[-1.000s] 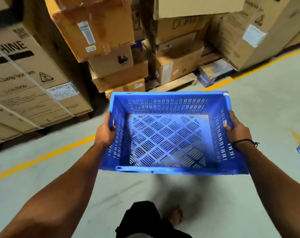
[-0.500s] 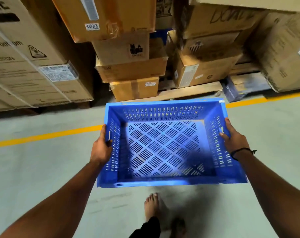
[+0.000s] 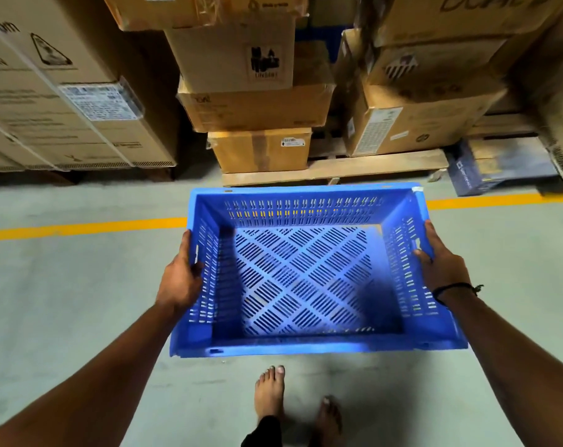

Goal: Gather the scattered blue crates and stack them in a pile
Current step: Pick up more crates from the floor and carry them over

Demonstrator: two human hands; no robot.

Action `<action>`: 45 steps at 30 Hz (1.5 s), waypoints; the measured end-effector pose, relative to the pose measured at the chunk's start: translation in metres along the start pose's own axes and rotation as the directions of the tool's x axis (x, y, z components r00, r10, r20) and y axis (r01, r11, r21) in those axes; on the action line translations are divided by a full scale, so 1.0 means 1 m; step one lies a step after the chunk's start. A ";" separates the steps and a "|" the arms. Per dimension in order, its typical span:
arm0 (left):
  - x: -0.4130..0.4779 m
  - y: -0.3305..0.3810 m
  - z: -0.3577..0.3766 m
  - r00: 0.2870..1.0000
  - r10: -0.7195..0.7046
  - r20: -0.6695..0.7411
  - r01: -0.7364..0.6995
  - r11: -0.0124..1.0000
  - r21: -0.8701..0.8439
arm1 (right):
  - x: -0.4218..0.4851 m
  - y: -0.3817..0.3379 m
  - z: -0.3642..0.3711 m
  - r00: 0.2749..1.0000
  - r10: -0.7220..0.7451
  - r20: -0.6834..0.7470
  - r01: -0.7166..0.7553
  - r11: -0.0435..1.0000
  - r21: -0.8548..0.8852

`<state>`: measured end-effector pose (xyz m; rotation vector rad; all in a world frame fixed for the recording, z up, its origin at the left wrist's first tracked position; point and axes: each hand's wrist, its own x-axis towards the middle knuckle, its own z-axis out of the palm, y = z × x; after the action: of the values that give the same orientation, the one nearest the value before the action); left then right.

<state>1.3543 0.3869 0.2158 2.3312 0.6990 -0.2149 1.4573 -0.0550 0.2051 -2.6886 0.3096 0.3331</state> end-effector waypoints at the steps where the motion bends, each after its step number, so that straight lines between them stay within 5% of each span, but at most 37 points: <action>1: 0.001 0.001 0.001 1.000 0.001 -0.005 -0.001 1.000 0.014 | 0.003 0.000 0.000 1.000 -0.005 -0.002 0.005 1.000 -0.003; 14: 0.003 -0.005 0.017 0.998 -0.041 -0.052 0.043 0.999 0.030 | 0.029 -0.009 -0.002 1.000 -0.027 0.007 0.027 0.999 -0.021; 34: 0.014 -0.011 0.012 0.992 0.121 -0.045 -0.117 0.990 0.077 | 0.027 -0.007 0.008 0.989 -0.148 0.002 0.148 0.988 -0.038; 38: -0.006 -0.022 0.016 0.976 0.211 -0.057 -0.185 0.938 0.294 | 0.023 0.003 0.009 0.908 -0.413 -0.066 0.376 0.875 -0.305; 42: -0.022 -0.034 0.025 0.969 0.248 -0.004 -0.223 0.877 0.426 | 0.012 0.015 0.013 0.862 -0.498 0.091 0.472 0.725 -0.502; 45: -0.019 -0.033 0.027 0.968 0.250 -0.016 -0.219 0.874 0.434 | 0.021 0.014 0.013 0.875 -0.469 0.122 0.466 0.746 -0.476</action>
<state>1.3218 0.3813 0.1832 2.8348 0.4213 -0.1902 1.4711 -0.0653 0.1828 -3.1305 -0.5327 0.2732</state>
